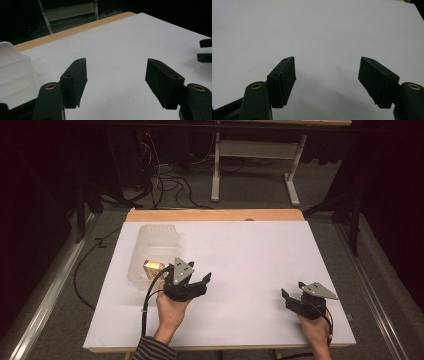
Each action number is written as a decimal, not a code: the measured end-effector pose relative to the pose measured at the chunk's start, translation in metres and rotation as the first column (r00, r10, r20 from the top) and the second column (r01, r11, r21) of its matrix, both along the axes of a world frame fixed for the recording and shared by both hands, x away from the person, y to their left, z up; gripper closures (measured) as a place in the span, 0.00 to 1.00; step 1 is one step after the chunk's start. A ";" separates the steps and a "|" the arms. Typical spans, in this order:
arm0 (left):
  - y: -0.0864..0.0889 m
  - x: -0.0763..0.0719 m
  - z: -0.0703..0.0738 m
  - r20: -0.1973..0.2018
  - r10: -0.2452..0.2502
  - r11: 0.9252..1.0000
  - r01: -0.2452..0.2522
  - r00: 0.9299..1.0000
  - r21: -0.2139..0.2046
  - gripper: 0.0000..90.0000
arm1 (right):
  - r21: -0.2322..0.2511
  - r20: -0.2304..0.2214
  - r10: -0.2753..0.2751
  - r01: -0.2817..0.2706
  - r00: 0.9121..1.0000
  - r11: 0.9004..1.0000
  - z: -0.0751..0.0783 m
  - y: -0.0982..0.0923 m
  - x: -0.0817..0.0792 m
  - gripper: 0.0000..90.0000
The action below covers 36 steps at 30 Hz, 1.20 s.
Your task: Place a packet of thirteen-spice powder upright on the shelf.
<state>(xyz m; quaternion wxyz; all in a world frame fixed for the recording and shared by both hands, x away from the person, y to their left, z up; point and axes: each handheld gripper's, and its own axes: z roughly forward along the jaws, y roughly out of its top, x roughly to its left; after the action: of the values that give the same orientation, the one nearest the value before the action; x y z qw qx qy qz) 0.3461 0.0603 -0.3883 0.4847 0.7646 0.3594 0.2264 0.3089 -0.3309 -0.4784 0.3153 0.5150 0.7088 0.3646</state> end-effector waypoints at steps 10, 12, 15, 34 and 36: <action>-0.008 0.000 -0.006 -0.024 -0.025 1.000 0.024 0.999 -0.013 0.38 | -0.003 -0.001 0.005 -0.005 1.000 1.000 0.000 0.000 0.000 0.34; -0.009 0.000 -0.007 -0.028 -0.027 1.000 0.027 0.999 -0.014 0.38 | 0.000 0.000 0.001 -0.001 1.000 1.000 0.000 0.000 0.000 0.34; -0.012 0.000 -0.008 -0.030 -0.031 0.999 0.031 0.999 -0.014 0.38 | 0.003 0.001 -0.001 0.001 1.000 1.000 0.000 0.000 0.000 0.34; -0.024 0.003 -0.027 -0.085 -0.049 0.999 0.050 0.995 0.002 0.37 | 0.002 0.001 -0.004 0.004 1.000 1.000 0.000 0.000 0.000 0.34; -0.025 0.003 -0.029 -0.090 -0.047 0.999 0.048 0.995 0.005 0.37 | 0.002 0.001 -0.004 0.004 1.000 1.000 0.000 0.000 0.000 0.34</action>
<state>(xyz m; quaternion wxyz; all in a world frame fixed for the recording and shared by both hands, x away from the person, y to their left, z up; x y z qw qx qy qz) 0.3493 0.0352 -0.4177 0.4707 0.7840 0.3616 0.1814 0.3086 -0.3307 -0.4784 0.3158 0.5164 0.7073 0.3650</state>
